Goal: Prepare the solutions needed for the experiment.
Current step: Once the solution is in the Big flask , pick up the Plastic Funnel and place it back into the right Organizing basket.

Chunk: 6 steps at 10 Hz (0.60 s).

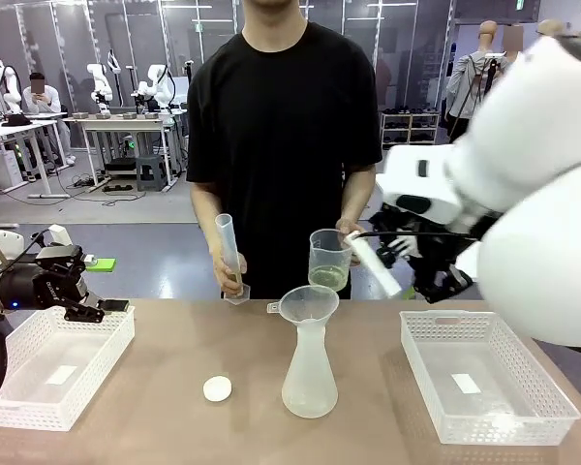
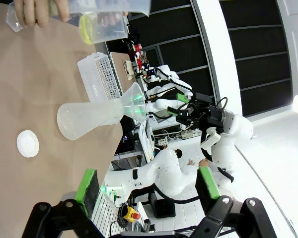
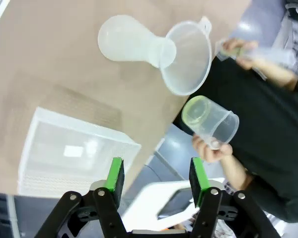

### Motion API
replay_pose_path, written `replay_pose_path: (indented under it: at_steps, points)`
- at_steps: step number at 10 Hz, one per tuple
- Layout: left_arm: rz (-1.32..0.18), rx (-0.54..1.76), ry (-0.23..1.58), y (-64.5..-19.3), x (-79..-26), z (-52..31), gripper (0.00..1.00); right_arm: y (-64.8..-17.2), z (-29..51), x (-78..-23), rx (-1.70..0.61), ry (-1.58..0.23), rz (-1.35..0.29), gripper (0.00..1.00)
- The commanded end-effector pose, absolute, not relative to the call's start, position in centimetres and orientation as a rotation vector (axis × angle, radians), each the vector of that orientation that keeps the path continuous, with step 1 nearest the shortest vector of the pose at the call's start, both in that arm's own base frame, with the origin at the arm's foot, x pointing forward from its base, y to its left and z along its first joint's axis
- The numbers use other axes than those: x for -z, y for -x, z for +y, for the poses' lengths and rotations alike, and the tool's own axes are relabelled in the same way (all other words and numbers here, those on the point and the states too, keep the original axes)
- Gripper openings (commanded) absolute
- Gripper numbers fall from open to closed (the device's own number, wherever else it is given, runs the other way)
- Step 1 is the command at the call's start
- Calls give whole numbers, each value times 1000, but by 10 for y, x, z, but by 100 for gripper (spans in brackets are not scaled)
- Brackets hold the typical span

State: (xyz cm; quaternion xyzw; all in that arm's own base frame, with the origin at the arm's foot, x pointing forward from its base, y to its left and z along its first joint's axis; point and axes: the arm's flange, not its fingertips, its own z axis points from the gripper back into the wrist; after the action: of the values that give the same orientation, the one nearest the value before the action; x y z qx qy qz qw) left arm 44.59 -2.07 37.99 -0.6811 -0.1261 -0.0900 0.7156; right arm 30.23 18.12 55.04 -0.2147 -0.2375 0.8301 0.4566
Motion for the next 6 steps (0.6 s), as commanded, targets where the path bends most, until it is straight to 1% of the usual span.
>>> replay_pose_path:
  at_steps: [1, 2, 3, 6]
  points:
    - [-275, 205, 1501, -445, -382, -21, 100, -282, 171, -541, -1888, 466, -639, 67]
    - [-275, 205, 1501, -445, -382, -21, 100, -277, 172, -545, -1851, 525, -628, 67]
    - [-275, 205, 1501, -445, -382, -21, 100, -301, 172, -554, -1978, 484, -614, 67]
    - [-275, 205, 1501, -445, -382, -21, 100, -301, 172, -554, -1978, 484, -614, 67]
